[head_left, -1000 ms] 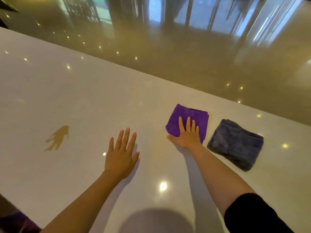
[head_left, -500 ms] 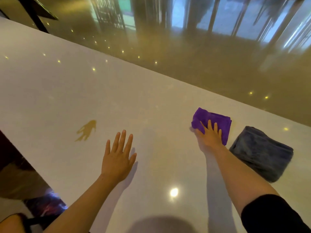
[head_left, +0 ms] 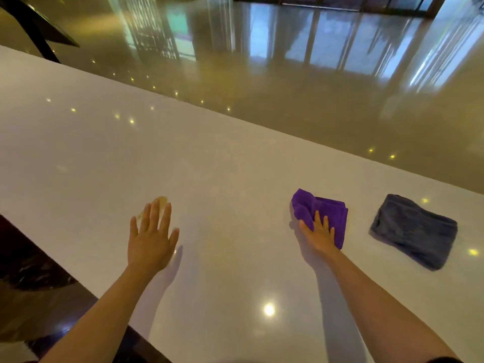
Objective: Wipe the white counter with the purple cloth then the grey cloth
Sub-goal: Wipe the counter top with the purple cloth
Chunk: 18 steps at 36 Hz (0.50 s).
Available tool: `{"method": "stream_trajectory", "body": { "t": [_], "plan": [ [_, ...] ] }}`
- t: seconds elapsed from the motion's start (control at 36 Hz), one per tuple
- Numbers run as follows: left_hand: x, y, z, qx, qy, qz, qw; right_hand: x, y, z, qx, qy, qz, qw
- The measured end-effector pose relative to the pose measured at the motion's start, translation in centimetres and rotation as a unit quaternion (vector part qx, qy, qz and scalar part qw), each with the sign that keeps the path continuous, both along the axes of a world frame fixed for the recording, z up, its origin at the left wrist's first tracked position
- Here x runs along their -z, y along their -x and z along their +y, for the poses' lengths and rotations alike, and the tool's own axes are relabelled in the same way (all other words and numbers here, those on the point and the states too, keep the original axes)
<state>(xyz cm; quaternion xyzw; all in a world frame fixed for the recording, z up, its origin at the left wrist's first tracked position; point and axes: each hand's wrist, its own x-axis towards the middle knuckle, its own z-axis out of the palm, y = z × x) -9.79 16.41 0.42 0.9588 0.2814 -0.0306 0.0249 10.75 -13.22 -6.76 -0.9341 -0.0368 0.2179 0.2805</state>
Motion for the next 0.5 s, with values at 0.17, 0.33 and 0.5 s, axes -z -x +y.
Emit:
{"method": "stream_trajectory", "body": {
  "t": [0.17, 0.33, 0.5],
  "plan": [
    [0.9, -0.7, 7.2, 0.035, -0.005, 0.025, 0.999, 0.8, 2.5, 4.0, 0.066, 0.015, -0.032, 0.997],
    [2.1, -1.9, 13.3, 0.086, 0.006, 0.03, 0.996, 1.2, 4.9, 8.9, 0.123, 0.037, -0.063, 0.99],
    [3.5, -1.9, 18.3, 0.129, 0.02, 0.034, 0.991, 2.0, 6.0, 12.9, 0.168, 0.063, -0.068, 0.981]
  ]
}}
